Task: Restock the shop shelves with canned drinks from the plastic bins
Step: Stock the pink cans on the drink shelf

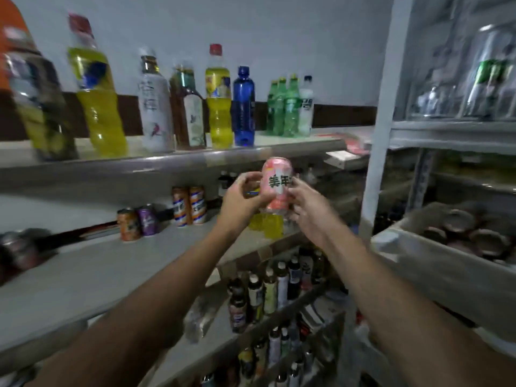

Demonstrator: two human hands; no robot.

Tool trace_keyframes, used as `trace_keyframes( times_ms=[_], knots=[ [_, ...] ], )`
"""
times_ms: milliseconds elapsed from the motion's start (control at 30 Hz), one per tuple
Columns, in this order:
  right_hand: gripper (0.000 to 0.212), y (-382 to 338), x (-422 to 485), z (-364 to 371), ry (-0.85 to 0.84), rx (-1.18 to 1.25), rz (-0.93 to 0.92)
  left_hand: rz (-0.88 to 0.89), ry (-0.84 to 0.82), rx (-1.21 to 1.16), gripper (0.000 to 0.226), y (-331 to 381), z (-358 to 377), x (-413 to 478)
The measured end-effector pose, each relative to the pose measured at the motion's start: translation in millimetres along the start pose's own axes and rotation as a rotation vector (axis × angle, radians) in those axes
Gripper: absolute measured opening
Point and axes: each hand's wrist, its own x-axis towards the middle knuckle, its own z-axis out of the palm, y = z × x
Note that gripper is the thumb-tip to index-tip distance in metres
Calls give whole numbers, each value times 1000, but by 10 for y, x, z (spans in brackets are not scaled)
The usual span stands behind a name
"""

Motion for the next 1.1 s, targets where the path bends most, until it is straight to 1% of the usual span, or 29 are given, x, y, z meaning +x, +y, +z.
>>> trace_keyframes(
  times_ms=[100, 167, 233, 267, 400, 533, 633, 700, 767, 833, 933, 1033, 1100],
  knots=[
    [16, 120, 31, 290, -77, 2, 7, -19, 38, 29, 68, -11, -400, -37],
    [16, 184, 47, 513, -122, -21, 6, -27, 59, 57, 59, -17, -673, -81],
    [20, 283, 81, 744, -184, -44, 5, -21, 74, 93, 46, -14, -950, -139],
    [21, 314, 69, 886, -215, -60, 5, -21, 92, 109, 45, -19, -1097, -176],
    [27, 588, 106, 1470, -309, -102, 6, -94, 212, 180, 47, -74, -1730, -387],
    [42, 1008, 69, 2090, -417, -162, 35, -147, 288, 325, 50, -159, -2396, -690],
    [39, 1348, 17, 2577, -490, -206, 72, -190, 336, 379, 57, -245, -2907, -977],
    [46, 1578, -16, 2910, -529, -192, 103, -224, 361, 389, 55, -313, -3230, -1156],
    [52, 1821, -50, 3239, -555, -177, 147, -267, 403, 372, 55, -412, -3561, -1316],
    [50, 2092, -36, 3546, -570, -183, 171, -303, 498, 332, 54, -490, -3884, -1463],
    [49, 2485, 58, 3962, -584, -222, 167, -327, 607, 307, 40, -643, -4352, -1629],
    [49, 2854, 211, 4288, -565, -222, 168, -366, 637, 334, 47, -792, -4753, -1754],
    [52, 3075, 315, 4473, -567, -247, 162, -374, 638, 336, 46, -915, -4980, -1817]
  ],
)
